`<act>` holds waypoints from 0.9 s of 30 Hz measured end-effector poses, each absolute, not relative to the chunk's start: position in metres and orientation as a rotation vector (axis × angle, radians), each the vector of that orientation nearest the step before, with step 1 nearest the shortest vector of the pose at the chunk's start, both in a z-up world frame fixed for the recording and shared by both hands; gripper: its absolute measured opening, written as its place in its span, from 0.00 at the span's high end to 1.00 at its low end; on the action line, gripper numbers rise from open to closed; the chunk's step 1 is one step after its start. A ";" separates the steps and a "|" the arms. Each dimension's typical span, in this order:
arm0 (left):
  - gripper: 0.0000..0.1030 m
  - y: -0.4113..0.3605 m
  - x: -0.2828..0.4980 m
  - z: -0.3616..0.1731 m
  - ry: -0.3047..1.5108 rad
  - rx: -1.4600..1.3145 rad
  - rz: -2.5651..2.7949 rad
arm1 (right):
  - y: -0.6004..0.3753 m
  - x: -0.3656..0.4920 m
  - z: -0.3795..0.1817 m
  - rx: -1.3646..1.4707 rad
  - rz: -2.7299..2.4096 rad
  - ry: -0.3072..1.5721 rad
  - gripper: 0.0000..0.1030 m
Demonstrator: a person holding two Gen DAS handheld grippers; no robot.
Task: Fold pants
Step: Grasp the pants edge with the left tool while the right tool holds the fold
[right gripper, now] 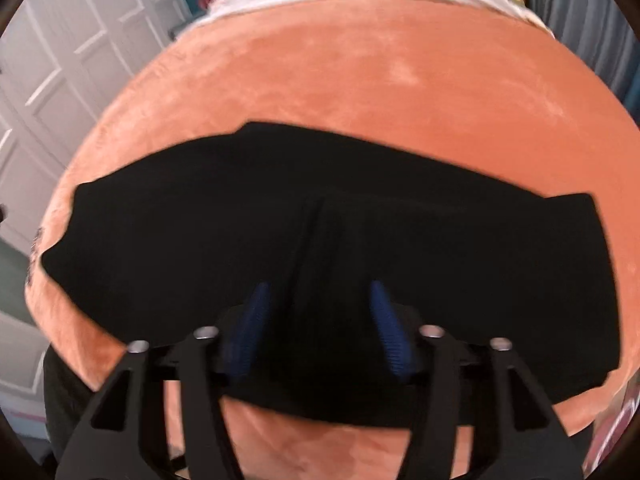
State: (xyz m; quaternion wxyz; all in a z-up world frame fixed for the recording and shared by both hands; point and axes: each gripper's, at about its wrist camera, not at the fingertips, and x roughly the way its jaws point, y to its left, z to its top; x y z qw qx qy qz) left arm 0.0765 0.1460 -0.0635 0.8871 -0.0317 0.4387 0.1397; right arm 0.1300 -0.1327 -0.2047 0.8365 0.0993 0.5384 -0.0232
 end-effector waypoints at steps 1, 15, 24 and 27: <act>0.67 0.141 0.077 -0.066 0.918 -0.058 0.275 | -0.127 0.139 -0.210 0.186 -0.079 1.145 0.39; 0.56 0.117 0.077 -0.107 1.021 -0.043 0.164 | -0.119 0.173 -0.210 0.228 0.058 1.144 0.66; 0.47 0.154 0.070 -0.116 1.034 -0.057 0.211 | -0.136 0.150 -0.176 0.263 0.092 0.982 0.80; 0.47 0.156 0.074 -0.120 1.046 -0.067 0.209 | -0.164 0.165 -0.199 0.349 0.041 1.038 0.82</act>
